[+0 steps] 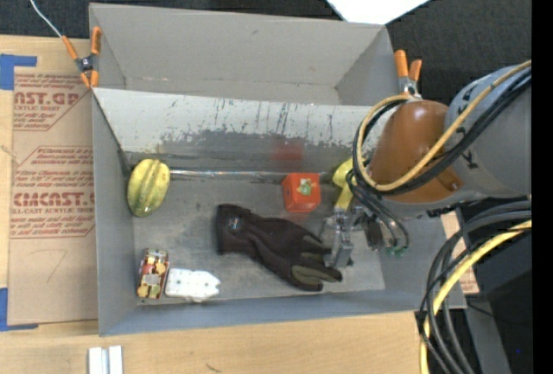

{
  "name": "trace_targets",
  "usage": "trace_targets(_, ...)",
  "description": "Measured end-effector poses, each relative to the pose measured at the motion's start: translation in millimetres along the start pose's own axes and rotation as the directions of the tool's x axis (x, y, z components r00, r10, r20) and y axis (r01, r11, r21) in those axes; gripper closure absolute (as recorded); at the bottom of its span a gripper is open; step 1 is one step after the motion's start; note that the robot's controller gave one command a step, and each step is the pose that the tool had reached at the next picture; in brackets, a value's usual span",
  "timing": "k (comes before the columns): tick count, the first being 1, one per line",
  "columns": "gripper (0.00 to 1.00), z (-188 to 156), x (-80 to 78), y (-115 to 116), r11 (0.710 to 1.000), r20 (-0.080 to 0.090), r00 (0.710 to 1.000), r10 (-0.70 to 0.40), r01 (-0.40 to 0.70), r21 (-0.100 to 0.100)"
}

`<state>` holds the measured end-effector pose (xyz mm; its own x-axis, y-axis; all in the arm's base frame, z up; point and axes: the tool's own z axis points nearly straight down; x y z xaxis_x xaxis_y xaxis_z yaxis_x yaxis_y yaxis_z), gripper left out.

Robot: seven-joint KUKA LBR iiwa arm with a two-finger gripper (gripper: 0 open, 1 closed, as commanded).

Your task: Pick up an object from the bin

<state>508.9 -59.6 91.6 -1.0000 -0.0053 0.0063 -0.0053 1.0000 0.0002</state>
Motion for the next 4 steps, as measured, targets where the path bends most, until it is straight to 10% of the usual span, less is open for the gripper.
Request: trace_targets(4, 1.0, 17, 25.7, 92, 1.0, 0.007, 1.0, 0.002, -0.002, 0.0)
